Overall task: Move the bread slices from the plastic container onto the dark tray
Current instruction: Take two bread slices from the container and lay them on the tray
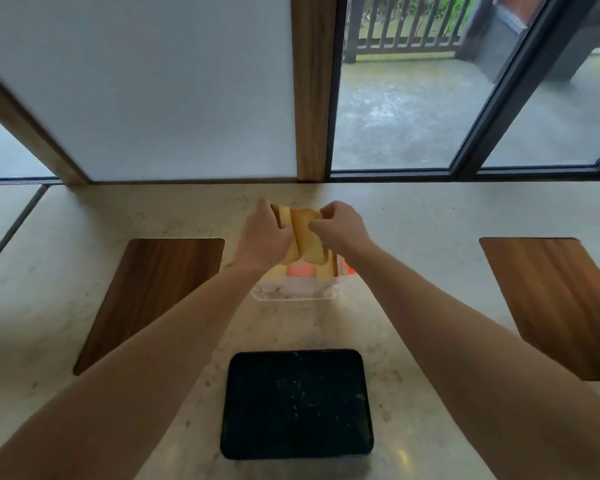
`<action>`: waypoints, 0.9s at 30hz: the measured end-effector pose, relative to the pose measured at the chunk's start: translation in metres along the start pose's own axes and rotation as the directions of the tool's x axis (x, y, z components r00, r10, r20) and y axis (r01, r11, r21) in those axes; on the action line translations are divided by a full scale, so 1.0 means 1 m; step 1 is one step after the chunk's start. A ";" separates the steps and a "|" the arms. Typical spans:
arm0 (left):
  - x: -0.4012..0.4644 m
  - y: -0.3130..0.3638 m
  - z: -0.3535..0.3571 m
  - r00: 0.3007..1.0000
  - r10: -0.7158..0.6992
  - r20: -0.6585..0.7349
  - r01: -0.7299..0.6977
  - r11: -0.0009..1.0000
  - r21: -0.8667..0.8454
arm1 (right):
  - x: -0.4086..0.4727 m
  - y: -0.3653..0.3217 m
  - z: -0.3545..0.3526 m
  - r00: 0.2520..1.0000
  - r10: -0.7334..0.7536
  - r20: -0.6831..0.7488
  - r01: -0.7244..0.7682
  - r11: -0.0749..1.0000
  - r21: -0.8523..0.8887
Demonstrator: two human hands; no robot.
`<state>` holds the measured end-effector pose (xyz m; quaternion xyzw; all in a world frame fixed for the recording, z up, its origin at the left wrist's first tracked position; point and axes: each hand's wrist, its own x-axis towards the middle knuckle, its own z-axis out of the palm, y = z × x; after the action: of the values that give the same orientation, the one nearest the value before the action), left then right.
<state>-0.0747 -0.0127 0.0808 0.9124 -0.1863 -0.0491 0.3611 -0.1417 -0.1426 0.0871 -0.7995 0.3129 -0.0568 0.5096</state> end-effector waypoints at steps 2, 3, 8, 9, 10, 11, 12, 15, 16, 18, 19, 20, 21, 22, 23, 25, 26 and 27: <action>-0.023 0.004 -0.013 1.000 0.015 -0.010 -0.016 0.995 -0.097 | -0.025 0.002 -0.010 1.000 -0.015 -0.016 0.017 0.995 0.098; -0.037 0.004 -0.019 1.000 0.008 -0.010 -0.009 0.990 -0.139 | -0.037 0.004 -0.015 1.000 -0.016 -0.021 0.019 0.989 0.148; -0.113 -0.015 -0.037 0.981 -0.171 0.089 0.193 0.889 -0.416 | -0.103 0.029 -0.032 0.999 0.018 0.033 -0.028 0.936 0.351; -0.129 -0.023 -0.036 0.966 -0.228 0.124 0.259 0.845 -0.467 | -0.114 0.037 -0.033 0.997 0.043 0.065 -0.064 0.923 0.379; -0.144 -0.033 -0.033 0.942 -0.293 0.162 0.334 0.792 -0.510 | -0.124 0.046 -0.033 0.992 0.074 0.104 -0.111 0.902 0.416; -0.159 -0.043 -0.029 0.909 -0.361 0.207 0.414 0.725 -0.550 | -0.132 0.055 -0.033 0.983 0.110 0.148 -0.167 0.873 0.459; -0.173 -0.052 -0.025 0.868 -0.427 0.252 0.489 0.649 -0.583 | -0.140 0.064 -0.032 0.971 0.146 0.190 -0.223 0.840 0.494; -0.209 -0.071 -0.013 0.749 -0.559 0.355 0.640 0.473 -0.606 | -0.158 0.084 -0.024 0.940 0.217 0.265 -0.332 0.763 0.554; -0.218 -0.074 -0.011 0.723 -0.568 0.394 0.665 0.418 -0.619 | -0.164 0.088 -0.019 0.931 0.230 0.283 -0.355 0.747 0.562; -0.232 -0.078 -0.010 0.704 -0.535 0.467 0.683 0.328 -0.653 | -0.176 0.092 -0.007 0.904 0.253 0.346 -0.414 0.726 0.549; -0.238 -0.079 -0.011 0.704 -0.513 0.492 0.683 0.298 -0.667 | -0.181 0.094 0.000 0.885 0.262 0.385 -0.445 0.721 0.531; -0.243 -0.080 -0.011 0.703 -0.495 0.511 0.684 0.272 -0.677 | -0.186 0.095 0.007 0.869 0.268 0.416 -0.466 0.725 0.507; -0.246 -0.081 -0.012 0.702 -0.478 0.528 0.685 0.248 -0.686 | -0.191 0.095 0.014 0.858 0.270 0.438 -0.477 0.735 0.482; -0.250 -0.083 -0.013 0.701 -0.463 0.543 0.686 0.229 -0.690 | -0.196 0.095 0.022 0.852 0.269 0.449 -0.477 0.751 0.457; -0.253 -0.085 -0.015 0.699 -0.447 0.558 0.690 0.217 -0.691 | -0.201 0.096 0.029 0.852 0.266 0.450 -0.468 0.772 0.429; -0.257 -0.095 -0.019 0.695 -0.412 0.589 0.702 0.210 -0.680 | -0.210 0.095 0.043 0.867 0.262 0.423 -0.428 0.827 0.365; -0.258 -0.102 -0.022 0.693 -0.392 0.606 0.710 0.221 -0.669 | -0.214 0.095 0.050 0.879 0.259 0.401 -0.403 0.853 0.331; -0.260 -0.110 -0.024 0.692 -0.374 0.618 0.716 0.243 -0.655 | -0.217 0.094 0.057 0.888 0.254 0.383 -0.379 0.877 0.297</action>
<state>-0.2768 0.1738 0.0122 0.5781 0.1428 -0.4144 0.6883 -0.3332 -0.0034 0.0292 -0.6260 0.3348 0.1073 0.6961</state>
